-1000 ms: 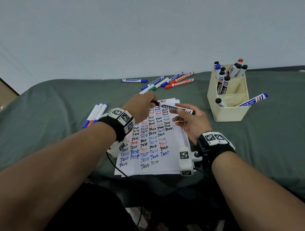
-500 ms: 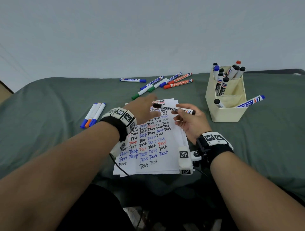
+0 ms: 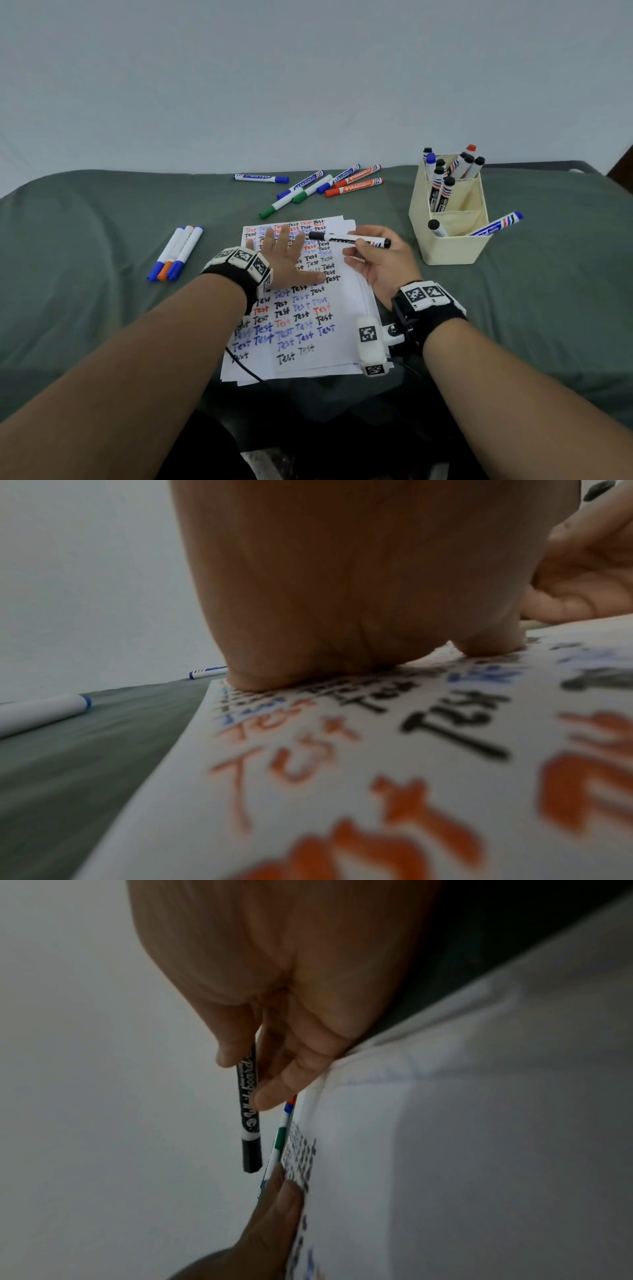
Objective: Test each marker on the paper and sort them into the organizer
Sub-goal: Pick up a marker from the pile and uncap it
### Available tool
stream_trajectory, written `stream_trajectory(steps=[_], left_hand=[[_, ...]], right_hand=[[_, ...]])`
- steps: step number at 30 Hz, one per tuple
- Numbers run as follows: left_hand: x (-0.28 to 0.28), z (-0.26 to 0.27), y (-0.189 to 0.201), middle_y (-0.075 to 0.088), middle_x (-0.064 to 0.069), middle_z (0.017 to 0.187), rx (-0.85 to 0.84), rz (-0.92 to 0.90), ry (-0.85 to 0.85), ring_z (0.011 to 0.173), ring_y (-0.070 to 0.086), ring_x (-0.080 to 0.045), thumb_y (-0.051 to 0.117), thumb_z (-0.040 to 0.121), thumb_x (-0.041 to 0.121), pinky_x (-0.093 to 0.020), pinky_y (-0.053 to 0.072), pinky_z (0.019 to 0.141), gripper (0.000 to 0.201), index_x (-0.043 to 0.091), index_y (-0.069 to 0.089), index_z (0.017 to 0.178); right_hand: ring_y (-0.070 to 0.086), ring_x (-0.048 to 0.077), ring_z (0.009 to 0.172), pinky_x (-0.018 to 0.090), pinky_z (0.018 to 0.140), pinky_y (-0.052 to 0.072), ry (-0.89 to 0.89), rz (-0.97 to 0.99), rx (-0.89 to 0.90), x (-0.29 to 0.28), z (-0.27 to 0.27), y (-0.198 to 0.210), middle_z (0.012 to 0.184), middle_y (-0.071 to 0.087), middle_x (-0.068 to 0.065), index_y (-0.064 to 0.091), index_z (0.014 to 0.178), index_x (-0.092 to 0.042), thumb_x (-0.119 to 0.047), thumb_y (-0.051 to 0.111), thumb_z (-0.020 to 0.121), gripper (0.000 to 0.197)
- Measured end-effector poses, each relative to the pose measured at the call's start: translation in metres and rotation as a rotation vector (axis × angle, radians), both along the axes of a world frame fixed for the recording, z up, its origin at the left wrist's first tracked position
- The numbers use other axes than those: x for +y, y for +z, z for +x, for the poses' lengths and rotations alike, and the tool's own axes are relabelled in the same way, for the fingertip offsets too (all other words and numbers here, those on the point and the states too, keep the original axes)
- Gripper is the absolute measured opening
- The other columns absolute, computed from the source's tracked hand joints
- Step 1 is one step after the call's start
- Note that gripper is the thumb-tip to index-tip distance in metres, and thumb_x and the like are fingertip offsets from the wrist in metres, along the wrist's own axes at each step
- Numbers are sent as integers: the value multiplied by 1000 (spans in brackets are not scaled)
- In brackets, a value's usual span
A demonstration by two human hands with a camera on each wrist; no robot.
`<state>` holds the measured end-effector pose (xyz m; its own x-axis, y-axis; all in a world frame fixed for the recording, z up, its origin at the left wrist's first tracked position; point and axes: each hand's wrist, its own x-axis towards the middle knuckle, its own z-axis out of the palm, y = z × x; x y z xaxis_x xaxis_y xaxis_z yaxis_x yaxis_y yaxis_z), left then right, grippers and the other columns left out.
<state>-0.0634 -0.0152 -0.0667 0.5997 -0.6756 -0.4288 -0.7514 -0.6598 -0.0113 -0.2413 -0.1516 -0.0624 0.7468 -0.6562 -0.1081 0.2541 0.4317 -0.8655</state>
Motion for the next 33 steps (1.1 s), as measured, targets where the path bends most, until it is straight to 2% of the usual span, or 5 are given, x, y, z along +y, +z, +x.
stream_trajectory(steps=[10,16,23,29,33], left_hand=[[-3,3,-5,-31,1,163,19,-38,19,150,-25,-32,26,61,104,-65,-8,118,122,42,-23,154],[-4,3,3,-37,2,159,60,33,6,149,-28,-32,4,26,111,-68,-5,117,147,41,-27,151],[-4,2,4,-38,1,159,68,46,17,148,-30,-32,23,58,105,-66,-7,118,125,39,-26,152],[-5,3,6,-39,2,159,88,58,20,148,-31,-32,20,50,108,-67,-8,117,131,40,-27,151],[-5,3,6,-39,3,159,97,68,23,148,-31,-31,18,45,109,-67,-7,117,134,40,-27,151]], right_hand=[[72,21,65,35,63,61,-105,-611,223,-13,25,75,85,65,7,46,119,-30,-9,64,97,35],[70,29,75,45,72,62,-336,-1003,320,-60,21,158,86,63,-1,41,143,-50,-17,55,96,59],[65,14,81,38,88,58,-528,-1177,416,-116,-4,201,107,60,-4,41,147,-47,-15,50,100,57],[64,25,86,44,84,58,-494,-1269,564,-139,-13,189,95,60,0,52,134,-38,-13,55,98,44],[60,17,78,27,74,52,-456,-1292,645,-144,-13,167,94,65,2,60,125,-33,-14,62,96,35]])
